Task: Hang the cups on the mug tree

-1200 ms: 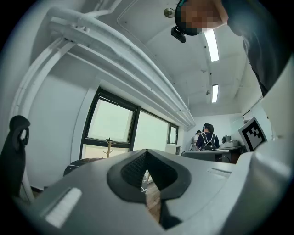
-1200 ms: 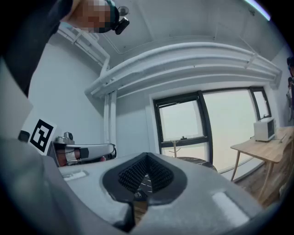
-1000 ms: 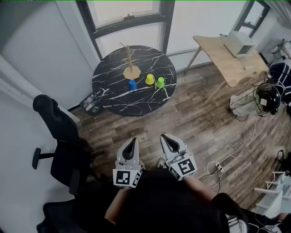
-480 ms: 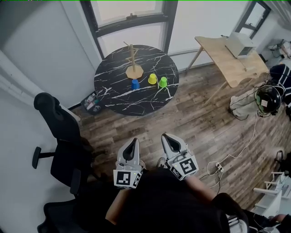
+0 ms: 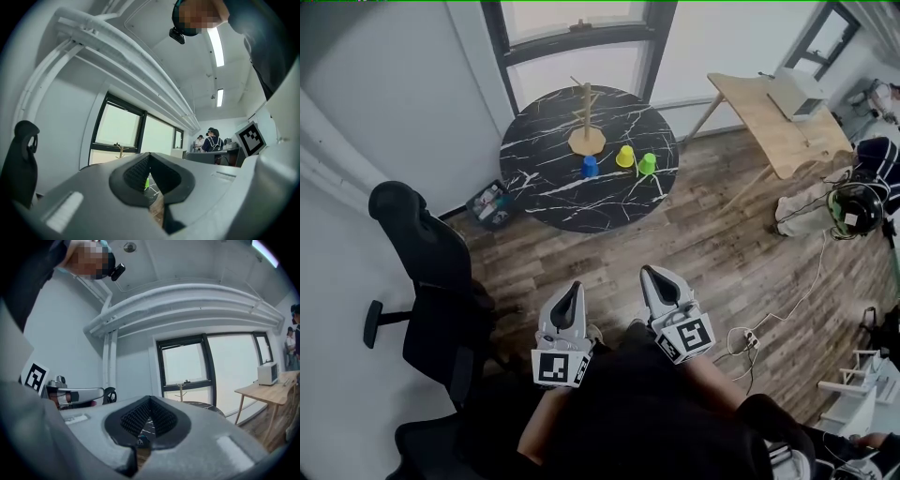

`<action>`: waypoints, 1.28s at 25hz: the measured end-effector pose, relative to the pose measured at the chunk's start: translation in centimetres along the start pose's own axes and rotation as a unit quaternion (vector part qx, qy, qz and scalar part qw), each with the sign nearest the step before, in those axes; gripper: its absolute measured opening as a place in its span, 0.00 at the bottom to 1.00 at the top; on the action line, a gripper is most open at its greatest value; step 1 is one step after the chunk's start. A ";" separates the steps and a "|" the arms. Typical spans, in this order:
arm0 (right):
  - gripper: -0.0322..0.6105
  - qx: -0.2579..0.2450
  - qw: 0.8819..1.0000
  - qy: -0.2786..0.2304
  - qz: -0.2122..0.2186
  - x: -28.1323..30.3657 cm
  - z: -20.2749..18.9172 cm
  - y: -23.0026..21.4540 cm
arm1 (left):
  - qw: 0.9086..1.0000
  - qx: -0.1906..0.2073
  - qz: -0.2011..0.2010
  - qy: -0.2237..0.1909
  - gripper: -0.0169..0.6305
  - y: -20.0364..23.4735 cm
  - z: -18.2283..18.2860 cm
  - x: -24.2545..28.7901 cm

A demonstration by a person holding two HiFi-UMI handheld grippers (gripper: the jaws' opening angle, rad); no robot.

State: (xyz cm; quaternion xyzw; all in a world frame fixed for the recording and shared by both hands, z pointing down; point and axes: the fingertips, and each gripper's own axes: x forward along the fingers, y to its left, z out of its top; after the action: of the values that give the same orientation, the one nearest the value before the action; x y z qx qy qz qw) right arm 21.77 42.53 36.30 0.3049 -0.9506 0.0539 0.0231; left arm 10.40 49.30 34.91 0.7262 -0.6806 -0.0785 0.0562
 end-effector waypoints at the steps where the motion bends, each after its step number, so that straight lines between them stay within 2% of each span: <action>1: 0.05 -0.002 1.000 0.000 -0.003 0.4 -0.1 0.1 | 1.000 0.000 -0.001 0.000 0.03 0.4 0.0 -0.2; 8: 0.05 -0.001 1.000 0.009 -0.013 3.6 -1.0 0.3 | 1.000 -0.011 -0.004 0.013 0.03 3.1 -1.1 0.6; 14: 0.05 0.005 1.000 0.011 -0.005 8.1 -1.8 -1.5 | 1.000 -0.013 0.002 0.021 0.03 5.5 -1.7 4.2; 24: 0.05 0.018 1.000 0.002 0.016 16.7 -1.2 -7.1 | 0.999 0.000 0.011 0.035 0.03 9.4 -1.3 14.0; 32: 0.05 0.016 0.999 0.014 0.033 22.9 -1.9 -12.4 | 0.999 0.004 0.027 0.041 0.03 11.6 -0.9 22.2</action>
State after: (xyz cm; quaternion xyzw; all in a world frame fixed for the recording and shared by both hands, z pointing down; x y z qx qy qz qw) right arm 10.40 19.57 41.03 0.2726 -0.9588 0.0743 0.0299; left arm 0.60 26.34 37.12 0.7101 -0.6977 -0.0446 0.0835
